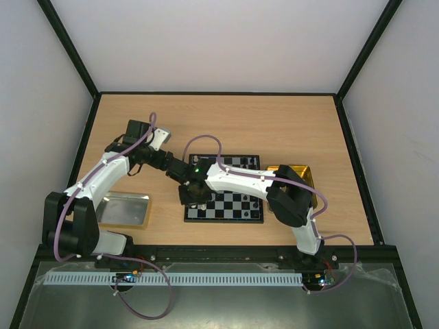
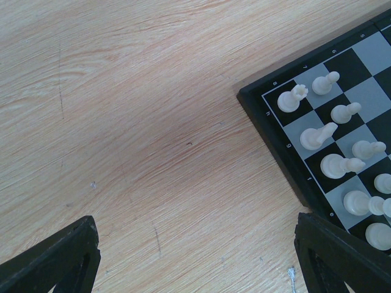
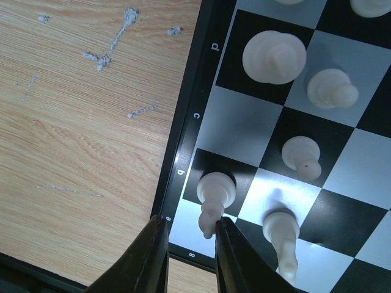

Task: Set up the chess pieces on the board
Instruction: Pick up the chess piece from the chessboard.

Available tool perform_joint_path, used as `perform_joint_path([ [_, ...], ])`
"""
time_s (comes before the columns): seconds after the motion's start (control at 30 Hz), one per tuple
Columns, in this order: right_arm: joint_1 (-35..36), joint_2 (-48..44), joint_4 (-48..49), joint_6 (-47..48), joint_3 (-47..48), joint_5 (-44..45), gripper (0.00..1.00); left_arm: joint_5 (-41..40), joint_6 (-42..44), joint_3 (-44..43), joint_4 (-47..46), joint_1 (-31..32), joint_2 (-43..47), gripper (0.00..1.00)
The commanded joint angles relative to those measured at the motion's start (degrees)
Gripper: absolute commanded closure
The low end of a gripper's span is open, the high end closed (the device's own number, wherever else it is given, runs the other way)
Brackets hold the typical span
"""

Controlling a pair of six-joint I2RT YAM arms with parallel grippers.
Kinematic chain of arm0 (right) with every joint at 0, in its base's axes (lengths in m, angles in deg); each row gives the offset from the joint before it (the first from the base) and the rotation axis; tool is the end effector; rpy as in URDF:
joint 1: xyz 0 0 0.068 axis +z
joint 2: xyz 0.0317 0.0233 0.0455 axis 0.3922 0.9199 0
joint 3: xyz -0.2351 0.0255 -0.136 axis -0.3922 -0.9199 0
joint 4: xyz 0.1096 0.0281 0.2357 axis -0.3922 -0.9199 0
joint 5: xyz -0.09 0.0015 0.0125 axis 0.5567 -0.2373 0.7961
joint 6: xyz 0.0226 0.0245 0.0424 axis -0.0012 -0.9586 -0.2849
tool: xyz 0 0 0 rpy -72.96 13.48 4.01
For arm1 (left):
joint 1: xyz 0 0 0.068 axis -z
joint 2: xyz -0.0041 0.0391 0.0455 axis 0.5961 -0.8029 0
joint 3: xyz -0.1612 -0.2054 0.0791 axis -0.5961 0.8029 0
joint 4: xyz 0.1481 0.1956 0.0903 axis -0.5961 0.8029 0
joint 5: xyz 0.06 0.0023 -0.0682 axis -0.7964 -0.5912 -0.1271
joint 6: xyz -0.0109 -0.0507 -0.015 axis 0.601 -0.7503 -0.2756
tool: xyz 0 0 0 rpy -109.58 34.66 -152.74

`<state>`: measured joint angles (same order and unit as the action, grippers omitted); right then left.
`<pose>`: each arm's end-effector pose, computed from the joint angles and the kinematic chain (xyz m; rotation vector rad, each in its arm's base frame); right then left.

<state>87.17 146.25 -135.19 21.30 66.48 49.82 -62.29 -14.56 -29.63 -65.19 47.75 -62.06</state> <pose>0.1741 0.3754 0.2022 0.4571 -3.0492 -0.5826 0.2822 -0.0631 0.2396 0.6191 2.3507 -0.2233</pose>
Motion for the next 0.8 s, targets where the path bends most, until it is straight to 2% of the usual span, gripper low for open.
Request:
perform_joint_path([
  [0.0,-0.5,0.8,-0.4,0.7,0.1,0.1,0.79,0.5,0.4,0.8,-0.4,-0.4,1.3,0.13],
  [0.77,-1.0,0.7,0.0,1.1,-1.5,0.2,0.79,0.8,0.4,0.8,-0.5,-0.4,1.2,0.13],
])
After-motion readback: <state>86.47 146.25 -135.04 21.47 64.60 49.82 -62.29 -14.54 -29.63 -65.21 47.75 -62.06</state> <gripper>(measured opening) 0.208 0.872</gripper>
